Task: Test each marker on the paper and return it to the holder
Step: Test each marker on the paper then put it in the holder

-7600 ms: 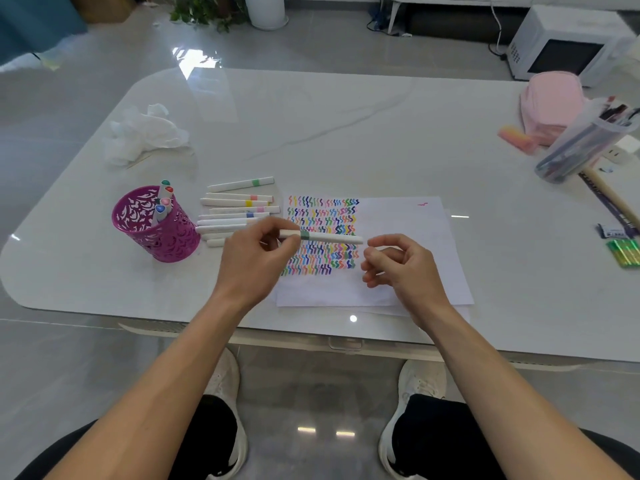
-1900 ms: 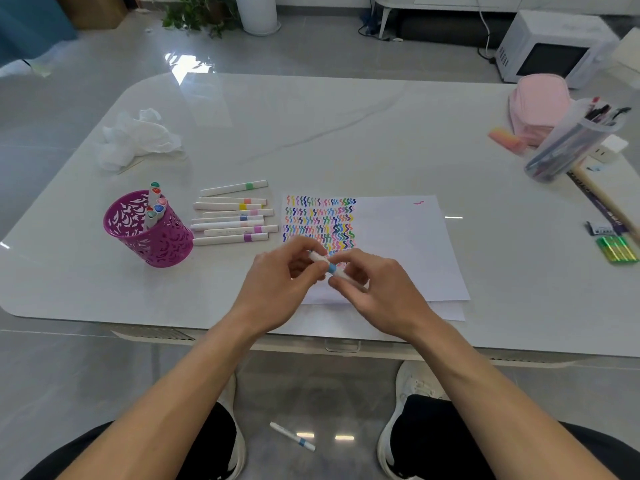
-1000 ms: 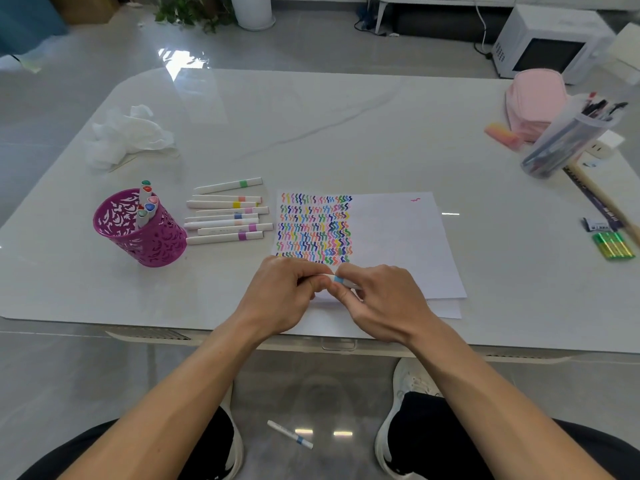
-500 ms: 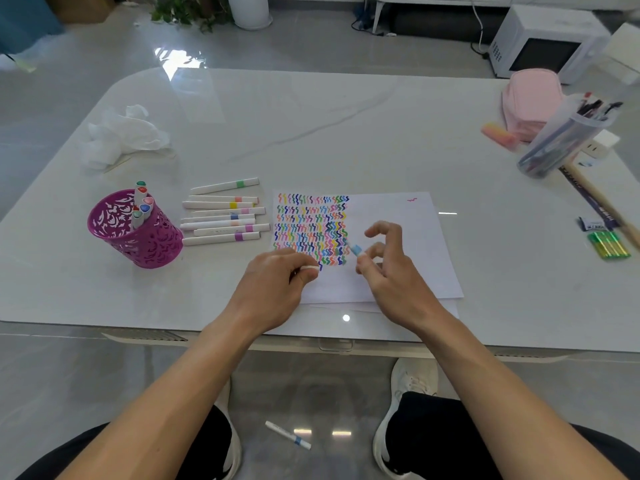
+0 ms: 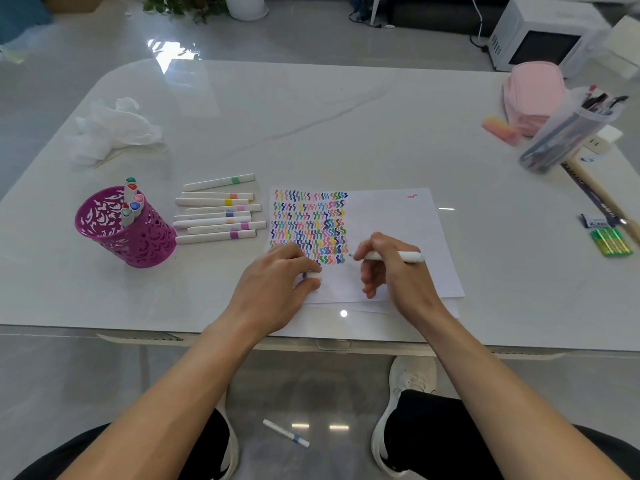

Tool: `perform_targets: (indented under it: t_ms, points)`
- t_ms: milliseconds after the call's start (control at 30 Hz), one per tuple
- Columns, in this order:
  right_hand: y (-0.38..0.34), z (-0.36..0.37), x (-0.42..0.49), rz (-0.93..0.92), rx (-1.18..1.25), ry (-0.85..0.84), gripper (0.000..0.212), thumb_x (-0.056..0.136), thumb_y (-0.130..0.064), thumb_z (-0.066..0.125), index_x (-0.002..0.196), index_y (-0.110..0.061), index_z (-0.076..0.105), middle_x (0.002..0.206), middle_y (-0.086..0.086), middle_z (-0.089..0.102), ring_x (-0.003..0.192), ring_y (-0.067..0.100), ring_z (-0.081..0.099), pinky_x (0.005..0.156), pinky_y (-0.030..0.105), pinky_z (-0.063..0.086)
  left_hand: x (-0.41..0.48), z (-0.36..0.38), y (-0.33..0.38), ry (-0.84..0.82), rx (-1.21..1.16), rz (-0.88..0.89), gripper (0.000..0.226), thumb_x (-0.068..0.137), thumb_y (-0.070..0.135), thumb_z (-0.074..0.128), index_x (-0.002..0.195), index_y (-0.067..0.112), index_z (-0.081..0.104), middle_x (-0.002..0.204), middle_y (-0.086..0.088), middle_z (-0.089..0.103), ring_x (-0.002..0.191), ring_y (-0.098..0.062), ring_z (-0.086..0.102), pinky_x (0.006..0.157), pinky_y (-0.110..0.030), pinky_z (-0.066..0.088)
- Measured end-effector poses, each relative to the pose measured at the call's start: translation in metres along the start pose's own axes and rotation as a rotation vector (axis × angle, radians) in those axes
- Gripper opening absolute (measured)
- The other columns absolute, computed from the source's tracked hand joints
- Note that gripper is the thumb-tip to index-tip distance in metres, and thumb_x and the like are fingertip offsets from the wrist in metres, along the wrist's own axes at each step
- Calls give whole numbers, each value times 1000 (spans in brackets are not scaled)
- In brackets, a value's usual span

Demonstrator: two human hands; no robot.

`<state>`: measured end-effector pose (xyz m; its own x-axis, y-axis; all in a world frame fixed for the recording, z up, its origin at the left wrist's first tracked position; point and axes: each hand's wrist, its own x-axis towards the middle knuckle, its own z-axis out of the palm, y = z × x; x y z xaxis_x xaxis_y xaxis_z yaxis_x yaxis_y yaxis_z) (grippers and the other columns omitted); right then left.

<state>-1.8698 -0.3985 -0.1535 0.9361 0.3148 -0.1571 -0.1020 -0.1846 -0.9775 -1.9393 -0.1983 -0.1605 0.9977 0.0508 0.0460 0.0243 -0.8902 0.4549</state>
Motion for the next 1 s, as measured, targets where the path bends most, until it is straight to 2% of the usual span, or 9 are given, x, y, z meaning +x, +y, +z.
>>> perform_targets:
  t_ms: [67, 133, 267, 433, 767, 1000]
  points:
    - [3, 0, 2, -9, -13, 12, 19, 105, -13, 49, 100, -9, 66, 67, 14, 67, 56, 28, 61, 51, 37, 53, 0, 0, -1, -4, 17, 6, 27, 93, 37, 68, 118, 28, 72, 114, 10, 60, 109, -9, 51, 80, -24, 44]
    - [6, 0, 3, -11, -5, 7, 2, 101, -9, 56, 103, -10, 55, 70, 18, 69, 57, 30, 63, 52, 37, 54, 0, 1, -2, -5, 32, 18, 27, 92, 38, 68, 118, 29, 72, 115, 10, 60, 110, -10, 51, 81, -24, 44]
    - [12, -1, 5, -31, 4, 13, 14, 93, -5, 66, 89, -8, 53, 72, 23, 69, 58, 33, 66, 54, 40, 58, 1, 4, -3, -10, 35, 20, 27, 93, 40, 66, 118, 30, 72, 120, 11, 57, 115, -9, 48, 83, -24, 45]
    - [16, 0, 7, -26, -47, 64, 19, 92, -8, 71, 90, 1, 54, 71, 15, 72, 60, 34, 71, 53, 36, 59, 2, 6, -7, -10, 35, 38, 24, 94, 41, 64, 115, 32, 72, 117, 14, 58, 113, -7, 48, 82, -25, 46]
    - [19, 1, 8, -18, -108, 86, 20, 92, -12, 73, 85, -3, 56, 71, 12, 72, 59, 32, 71, 54, 37, 59, 4, 7, -9, -12, 46, 58, 24, 94, 39, 64, 116, 31, 72, 119, 11, 58, 113, -10, 48, 83, -29, 50]
    - [20, 0, 9, -8, -99, 71, 22, 91, -11, 73, 86, 0, 55, 69, 13, 72, 55, 29, 69, 51, 34, 56, 4, 8, -10, -10, 41, 70, 22, 94, 39, 66, 113, 32, 72, 116, 11, 58, 111, -10, 47, 82, -33, 53]
